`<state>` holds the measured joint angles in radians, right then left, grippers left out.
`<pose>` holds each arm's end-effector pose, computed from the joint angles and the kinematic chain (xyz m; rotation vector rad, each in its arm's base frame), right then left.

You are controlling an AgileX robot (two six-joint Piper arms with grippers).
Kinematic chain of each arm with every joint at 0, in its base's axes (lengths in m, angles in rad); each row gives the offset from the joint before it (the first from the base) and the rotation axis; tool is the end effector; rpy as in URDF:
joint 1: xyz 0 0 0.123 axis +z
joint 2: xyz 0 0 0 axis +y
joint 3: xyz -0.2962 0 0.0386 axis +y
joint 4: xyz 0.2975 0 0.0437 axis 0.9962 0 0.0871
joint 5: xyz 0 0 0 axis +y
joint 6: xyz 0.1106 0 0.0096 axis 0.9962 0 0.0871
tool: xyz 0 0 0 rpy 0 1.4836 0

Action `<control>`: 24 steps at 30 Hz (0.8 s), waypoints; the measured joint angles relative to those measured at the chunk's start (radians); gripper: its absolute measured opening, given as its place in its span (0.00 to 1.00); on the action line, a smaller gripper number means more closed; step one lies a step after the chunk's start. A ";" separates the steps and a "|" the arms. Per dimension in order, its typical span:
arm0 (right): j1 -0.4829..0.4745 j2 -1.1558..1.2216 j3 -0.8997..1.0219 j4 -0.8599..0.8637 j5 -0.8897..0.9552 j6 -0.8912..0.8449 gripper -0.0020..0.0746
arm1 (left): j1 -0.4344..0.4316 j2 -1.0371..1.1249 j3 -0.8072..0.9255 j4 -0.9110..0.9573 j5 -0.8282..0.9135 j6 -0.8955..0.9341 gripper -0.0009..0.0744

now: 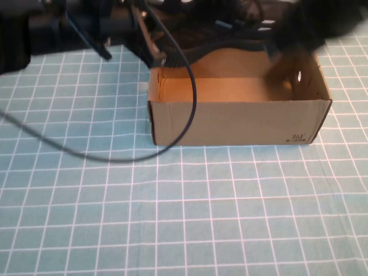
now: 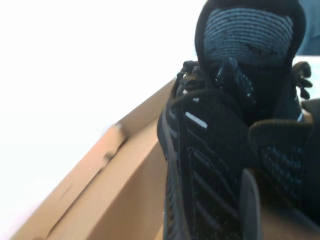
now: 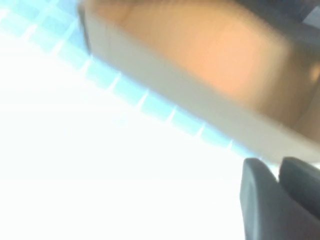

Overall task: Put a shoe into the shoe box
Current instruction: Place the shoe in the shoe box

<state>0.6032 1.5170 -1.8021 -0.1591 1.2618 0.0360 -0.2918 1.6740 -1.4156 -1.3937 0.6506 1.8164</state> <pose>0.3103 0.1934 0.4614 -0.6776 2.3484 0.0760 0.4145 -0.1937 0.3532 1.0651 1.5000 -0.4743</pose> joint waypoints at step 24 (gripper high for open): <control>0.023 -0.578 0.675 -0.096 -0.127 0.289 0.02 | 0.037 0.625 -0.666 0.167 0.295 -0.158 0.08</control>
<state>0.6264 0.9395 -1.1268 -0.2555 1.1347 0.3247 -0.2549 2.2987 -2.0812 -1.2269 0.9455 1.6582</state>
